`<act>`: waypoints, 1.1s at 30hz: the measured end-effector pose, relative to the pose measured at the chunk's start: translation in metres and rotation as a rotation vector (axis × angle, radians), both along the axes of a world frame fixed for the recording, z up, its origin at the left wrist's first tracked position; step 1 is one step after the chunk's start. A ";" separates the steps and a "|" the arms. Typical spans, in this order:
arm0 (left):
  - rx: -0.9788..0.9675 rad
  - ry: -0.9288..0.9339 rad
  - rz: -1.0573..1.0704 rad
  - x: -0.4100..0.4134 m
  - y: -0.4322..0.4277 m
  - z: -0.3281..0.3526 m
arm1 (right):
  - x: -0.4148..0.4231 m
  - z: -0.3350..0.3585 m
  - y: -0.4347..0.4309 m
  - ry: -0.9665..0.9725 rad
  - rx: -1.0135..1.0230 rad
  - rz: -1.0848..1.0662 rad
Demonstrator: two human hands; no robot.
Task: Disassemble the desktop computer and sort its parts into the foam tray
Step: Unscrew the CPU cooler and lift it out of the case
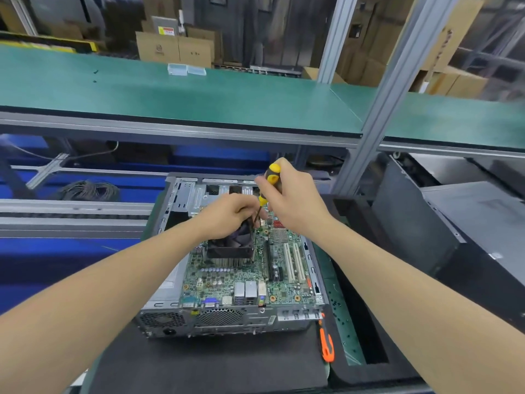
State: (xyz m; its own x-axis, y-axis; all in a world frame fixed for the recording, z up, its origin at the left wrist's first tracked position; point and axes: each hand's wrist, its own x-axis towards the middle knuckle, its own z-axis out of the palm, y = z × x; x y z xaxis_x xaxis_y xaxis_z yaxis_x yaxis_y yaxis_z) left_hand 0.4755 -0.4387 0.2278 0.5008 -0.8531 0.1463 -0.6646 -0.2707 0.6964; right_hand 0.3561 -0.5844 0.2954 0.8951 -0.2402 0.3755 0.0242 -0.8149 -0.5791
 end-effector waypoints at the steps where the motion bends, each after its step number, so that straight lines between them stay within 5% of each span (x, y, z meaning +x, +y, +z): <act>1: 0.000 -0.005 0.001 0.000 0.000 0.000 | 0.000 0.001 0.000 0.002 -0.003 0.001; 30: -0.025 0.002 -0.014 -0.006 0.001 0.005 | 0.002 0.031 0.001 0.153 -0.106 0.097; 33: -0.052 0.109 -0.050 -0.007 0.003 0.012 | 0.006 0.041 -0.001 0.210 -0.094 0.071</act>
